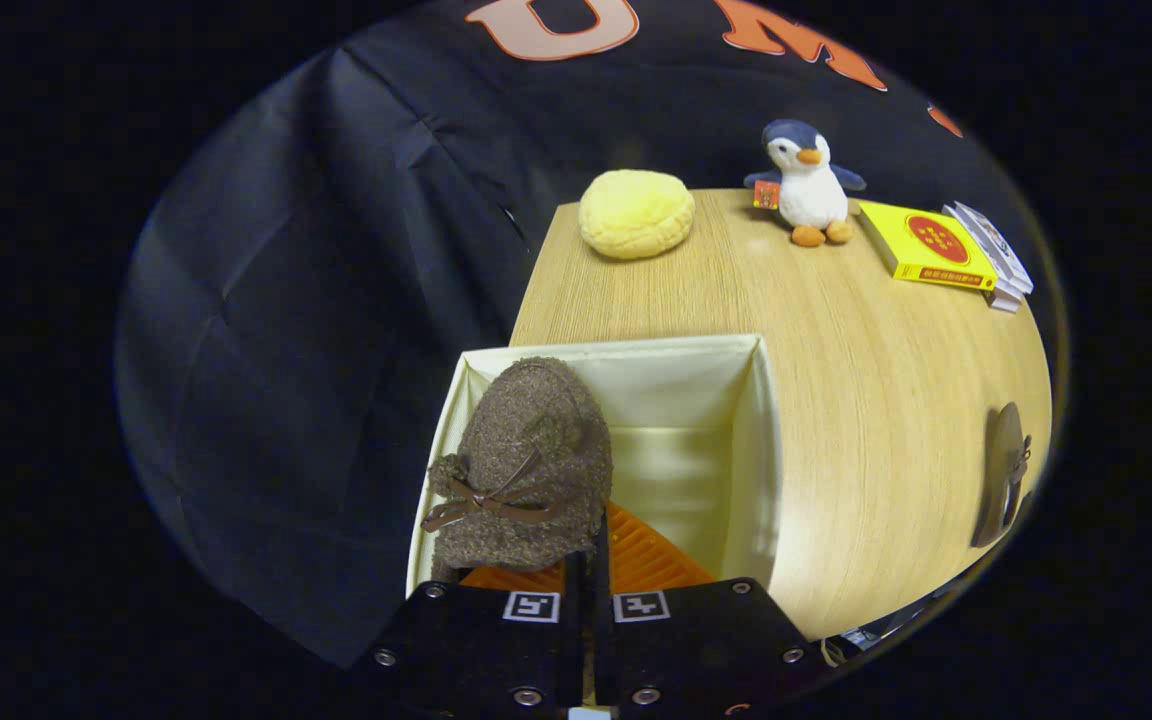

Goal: Open the storage box then place both shoes into the box .Put the left shoe in first, then the right shoe, with the right side of both shoes facing outward in a uniform manner.

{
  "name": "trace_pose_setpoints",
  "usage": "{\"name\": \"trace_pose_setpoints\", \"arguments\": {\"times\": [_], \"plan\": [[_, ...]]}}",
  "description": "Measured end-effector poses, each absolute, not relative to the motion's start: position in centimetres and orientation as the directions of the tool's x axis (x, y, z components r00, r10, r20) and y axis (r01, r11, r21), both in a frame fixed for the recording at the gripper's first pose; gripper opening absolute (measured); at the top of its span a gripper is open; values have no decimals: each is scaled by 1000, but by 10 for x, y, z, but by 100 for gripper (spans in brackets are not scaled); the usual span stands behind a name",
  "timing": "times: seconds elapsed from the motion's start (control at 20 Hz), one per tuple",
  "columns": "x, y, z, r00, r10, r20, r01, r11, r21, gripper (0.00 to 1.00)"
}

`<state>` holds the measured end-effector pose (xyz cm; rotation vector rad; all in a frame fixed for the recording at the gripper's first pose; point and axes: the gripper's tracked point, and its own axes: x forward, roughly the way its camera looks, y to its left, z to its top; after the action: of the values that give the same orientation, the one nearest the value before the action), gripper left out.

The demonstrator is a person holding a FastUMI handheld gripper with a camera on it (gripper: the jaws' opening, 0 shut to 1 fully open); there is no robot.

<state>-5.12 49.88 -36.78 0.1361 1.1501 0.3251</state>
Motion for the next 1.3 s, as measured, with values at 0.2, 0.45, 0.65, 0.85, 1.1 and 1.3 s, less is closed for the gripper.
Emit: {"name": "trace_pose_setpoints", "arguments": {"times": [0.2, 0.45, 0.65, 0.85, 1.1, 1.3], "plan": [[-73, 503, -369, 263, 406, -875, -224, 908, 354, 20], [-76, 478, -319, 274, 518, -810, -239, 853, 464, 50], [-72, 422, -278, 348, 552, -758, -299, 832, 468, 68], [-60, 331, -272, 445, 505, -740, -298, 862, 410, 85], [-55, 205, -295, 536, 381, -753, -252, 924, 288, 96], [-61, 117, -321, 577, 295, -762, -191, 955, 225, 98]]}}
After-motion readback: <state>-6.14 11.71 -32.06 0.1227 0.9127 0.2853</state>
